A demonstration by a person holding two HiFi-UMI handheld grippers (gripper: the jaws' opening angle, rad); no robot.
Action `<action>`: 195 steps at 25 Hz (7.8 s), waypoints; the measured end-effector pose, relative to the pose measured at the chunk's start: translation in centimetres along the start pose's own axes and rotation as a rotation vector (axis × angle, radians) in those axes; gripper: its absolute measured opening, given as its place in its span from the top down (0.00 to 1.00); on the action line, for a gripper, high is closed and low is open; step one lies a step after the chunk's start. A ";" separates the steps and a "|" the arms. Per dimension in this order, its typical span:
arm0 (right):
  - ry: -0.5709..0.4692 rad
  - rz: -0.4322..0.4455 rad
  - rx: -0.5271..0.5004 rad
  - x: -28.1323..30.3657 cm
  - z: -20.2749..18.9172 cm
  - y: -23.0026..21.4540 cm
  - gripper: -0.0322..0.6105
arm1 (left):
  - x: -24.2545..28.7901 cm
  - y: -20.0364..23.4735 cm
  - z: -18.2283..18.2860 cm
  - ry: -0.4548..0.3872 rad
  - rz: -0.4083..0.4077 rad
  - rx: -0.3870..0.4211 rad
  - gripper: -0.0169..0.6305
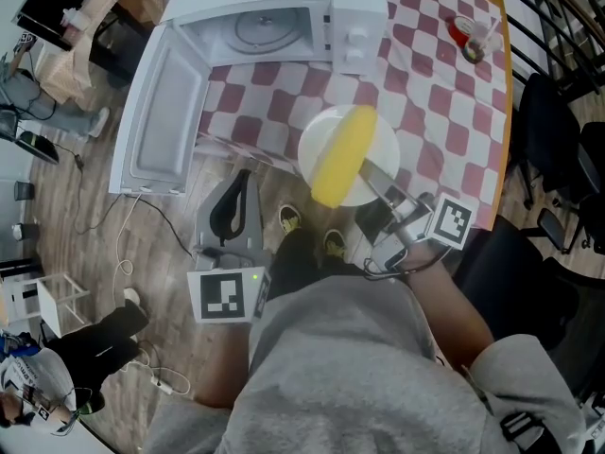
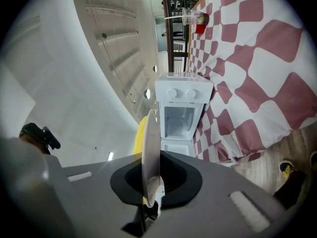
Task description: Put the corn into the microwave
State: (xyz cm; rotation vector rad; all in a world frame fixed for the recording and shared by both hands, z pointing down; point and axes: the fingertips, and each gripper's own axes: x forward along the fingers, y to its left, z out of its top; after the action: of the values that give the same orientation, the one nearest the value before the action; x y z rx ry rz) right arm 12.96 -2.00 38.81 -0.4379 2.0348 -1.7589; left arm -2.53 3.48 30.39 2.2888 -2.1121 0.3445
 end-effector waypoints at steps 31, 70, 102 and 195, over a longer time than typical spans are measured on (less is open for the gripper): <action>-0.065 -0.086 -0.011 14.0 4.3 -2.5 0.94 | 12.6 12.6 -0.9 -0.015 -0.062 -0.069 0.96; -0.214 -0.169 -0.031 23.1 5.1 -4.6 0.94 | 18.6 19.5 -3.2 -0.030 -0.262 -0.103 0.96; -0.225 -0.286 0.069 30.5 9.9 -17.3 0.94 | 24.5 20.3 -5.8 0.099 -0.228 -0.088 0.96; 0.154 -0.806 -1.237 34.8 12.3 -15.0 0.74 | 21.5 19.3 -4.1 0.046 -0.261 0.002 0.96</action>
State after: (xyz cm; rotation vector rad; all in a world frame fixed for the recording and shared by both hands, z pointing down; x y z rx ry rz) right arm -11.44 -31.90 48.61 -1.6758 3.1249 -0.5165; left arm -20.70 -18.76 35.21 2.4899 -1.7628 0.3879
